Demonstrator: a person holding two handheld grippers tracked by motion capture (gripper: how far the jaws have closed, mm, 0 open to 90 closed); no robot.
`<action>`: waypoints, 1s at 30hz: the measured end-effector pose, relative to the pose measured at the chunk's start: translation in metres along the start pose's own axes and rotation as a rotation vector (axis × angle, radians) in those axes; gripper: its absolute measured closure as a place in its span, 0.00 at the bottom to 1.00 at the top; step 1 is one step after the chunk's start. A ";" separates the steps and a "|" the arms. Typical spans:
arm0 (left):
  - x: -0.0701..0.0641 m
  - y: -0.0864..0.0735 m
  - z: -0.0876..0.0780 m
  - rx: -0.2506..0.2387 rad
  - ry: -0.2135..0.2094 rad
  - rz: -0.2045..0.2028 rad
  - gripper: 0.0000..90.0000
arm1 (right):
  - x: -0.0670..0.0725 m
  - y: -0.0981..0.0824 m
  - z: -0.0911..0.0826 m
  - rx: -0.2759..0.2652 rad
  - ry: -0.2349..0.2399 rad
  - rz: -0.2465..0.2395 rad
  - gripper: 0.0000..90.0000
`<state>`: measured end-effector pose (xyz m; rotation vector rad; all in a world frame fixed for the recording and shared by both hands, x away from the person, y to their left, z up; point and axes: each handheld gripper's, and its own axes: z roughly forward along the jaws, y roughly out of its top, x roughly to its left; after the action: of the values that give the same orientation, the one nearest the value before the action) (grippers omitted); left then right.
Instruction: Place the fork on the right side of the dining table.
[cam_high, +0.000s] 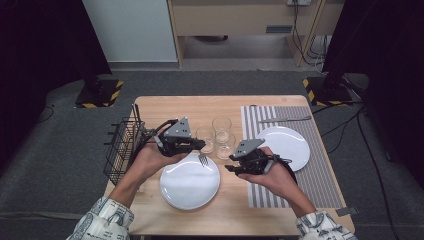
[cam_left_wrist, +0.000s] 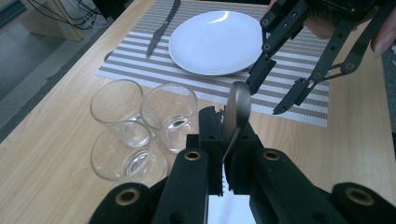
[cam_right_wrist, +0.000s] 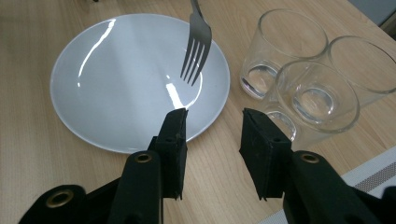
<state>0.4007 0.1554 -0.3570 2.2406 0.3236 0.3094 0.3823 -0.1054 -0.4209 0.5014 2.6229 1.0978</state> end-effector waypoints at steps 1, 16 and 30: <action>-0.001 0.000 0.001 0.001 -0.002 0.003 0.96 | 0.001 0.000 0.000 -0.001 0.000 0.001 0.70; -0.009 0.001 0.008 0.007 -0.055 0.014 0.96 | 0.004 0.005 0.011 -0.027 0.060 -0.030 0.83; -0.017 0.006 0.010 -0.001 -0.146 0.041 0.96 | 0.012 0.015 0.018 -0.085 0.145 -0.068 0.88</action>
<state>0.3884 0.1386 -0.3602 2.2560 0.2006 0.1663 0.3812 -0.0790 -0.4232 0.3237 2.6793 1.2618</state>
